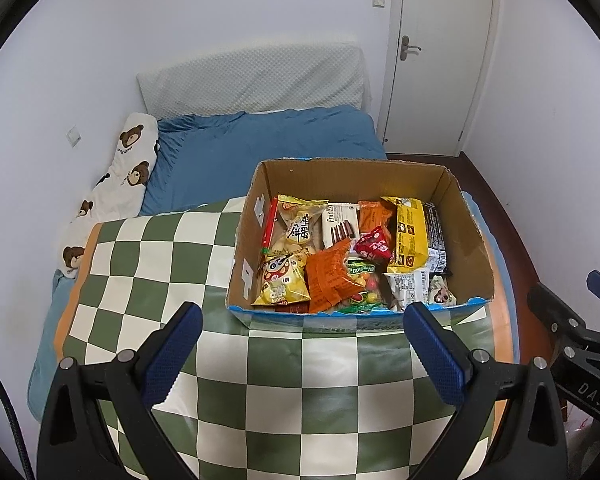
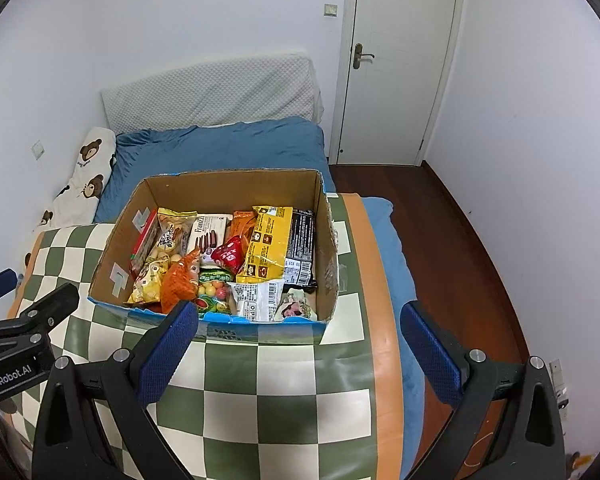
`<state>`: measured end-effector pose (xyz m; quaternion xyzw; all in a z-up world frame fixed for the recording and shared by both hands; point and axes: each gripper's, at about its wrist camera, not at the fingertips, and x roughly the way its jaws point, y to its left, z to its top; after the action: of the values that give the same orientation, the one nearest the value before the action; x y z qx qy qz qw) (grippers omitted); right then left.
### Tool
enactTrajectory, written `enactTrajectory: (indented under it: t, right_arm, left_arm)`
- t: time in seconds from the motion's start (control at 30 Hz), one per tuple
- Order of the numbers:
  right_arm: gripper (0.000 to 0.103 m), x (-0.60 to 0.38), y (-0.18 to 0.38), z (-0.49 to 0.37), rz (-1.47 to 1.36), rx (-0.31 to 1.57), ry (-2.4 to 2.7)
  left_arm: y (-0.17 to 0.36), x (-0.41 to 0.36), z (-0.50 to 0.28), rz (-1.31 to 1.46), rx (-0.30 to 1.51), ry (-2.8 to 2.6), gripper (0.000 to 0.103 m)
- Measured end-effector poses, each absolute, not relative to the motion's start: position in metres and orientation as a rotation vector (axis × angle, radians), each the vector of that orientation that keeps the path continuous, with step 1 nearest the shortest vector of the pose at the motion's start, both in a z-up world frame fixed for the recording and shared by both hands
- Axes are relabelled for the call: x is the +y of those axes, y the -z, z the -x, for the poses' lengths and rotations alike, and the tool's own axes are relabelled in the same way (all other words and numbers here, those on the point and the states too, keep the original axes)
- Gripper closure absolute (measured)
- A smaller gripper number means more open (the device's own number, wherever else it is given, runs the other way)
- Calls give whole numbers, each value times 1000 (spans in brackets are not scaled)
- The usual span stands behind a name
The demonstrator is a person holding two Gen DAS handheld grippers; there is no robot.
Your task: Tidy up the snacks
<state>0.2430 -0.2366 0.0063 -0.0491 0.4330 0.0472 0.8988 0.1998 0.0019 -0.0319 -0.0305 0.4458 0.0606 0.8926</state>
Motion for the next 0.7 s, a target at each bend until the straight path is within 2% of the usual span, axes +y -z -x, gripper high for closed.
enactTrajectory:
  t: [0.7]
  right_arm:
    - [0, -239, -15, -240, 82, 885, -98]
  left_arm:
    - [27, 0, -195, 66, 909, -123, 0]
